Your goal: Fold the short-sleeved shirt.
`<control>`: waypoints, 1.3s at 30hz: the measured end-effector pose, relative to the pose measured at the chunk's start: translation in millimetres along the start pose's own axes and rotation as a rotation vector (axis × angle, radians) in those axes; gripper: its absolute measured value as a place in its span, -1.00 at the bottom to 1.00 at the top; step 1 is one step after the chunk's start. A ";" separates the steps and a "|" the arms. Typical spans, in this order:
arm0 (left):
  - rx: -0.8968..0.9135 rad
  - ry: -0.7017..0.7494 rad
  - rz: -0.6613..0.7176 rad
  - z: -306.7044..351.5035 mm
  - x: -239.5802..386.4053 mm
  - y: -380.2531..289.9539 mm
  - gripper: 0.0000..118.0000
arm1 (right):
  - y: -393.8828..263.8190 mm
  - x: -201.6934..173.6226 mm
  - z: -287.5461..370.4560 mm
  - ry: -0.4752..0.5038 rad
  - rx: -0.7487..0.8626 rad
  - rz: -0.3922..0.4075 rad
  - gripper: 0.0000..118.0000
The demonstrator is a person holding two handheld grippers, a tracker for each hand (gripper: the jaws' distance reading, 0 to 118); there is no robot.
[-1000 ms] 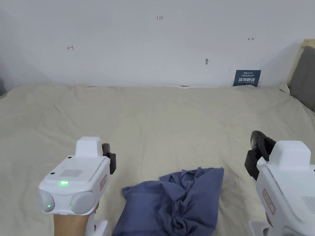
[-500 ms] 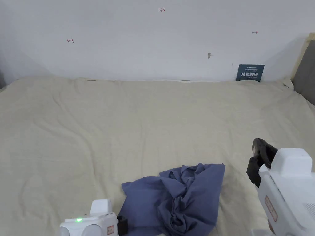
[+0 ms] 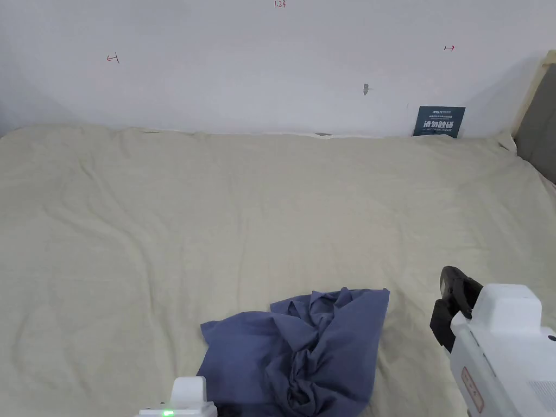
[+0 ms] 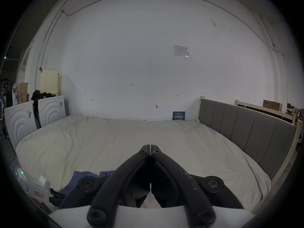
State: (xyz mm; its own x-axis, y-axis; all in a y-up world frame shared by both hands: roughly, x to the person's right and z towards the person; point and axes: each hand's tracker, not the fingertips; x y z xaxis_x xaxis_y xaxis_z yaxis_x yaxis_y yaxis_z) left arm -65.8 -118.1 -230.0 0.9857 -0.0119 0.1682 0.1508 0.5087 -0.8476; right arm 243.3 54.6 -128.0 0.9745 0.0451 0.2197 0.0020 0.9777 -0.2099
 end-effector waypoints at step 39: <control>0.302 -0.322 0.182 61.8 -64.7 61.6 -0.93 | 4.3 -1.8 -189.8 0.177 -0.494 -0.081 -0.96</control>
State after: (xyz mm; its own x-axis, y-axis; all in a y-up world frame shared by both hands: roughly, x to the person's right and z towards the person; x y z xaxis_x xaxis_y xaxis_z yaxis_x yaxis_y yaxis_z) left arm -125.0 -32.8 -261.9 0.9135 0.3434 0.2183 -0.0978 0.7061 -0.7014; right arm 284.2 19.8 -310.2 0.9898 -0.1031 0.0986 0.1423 0.7614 -0.6325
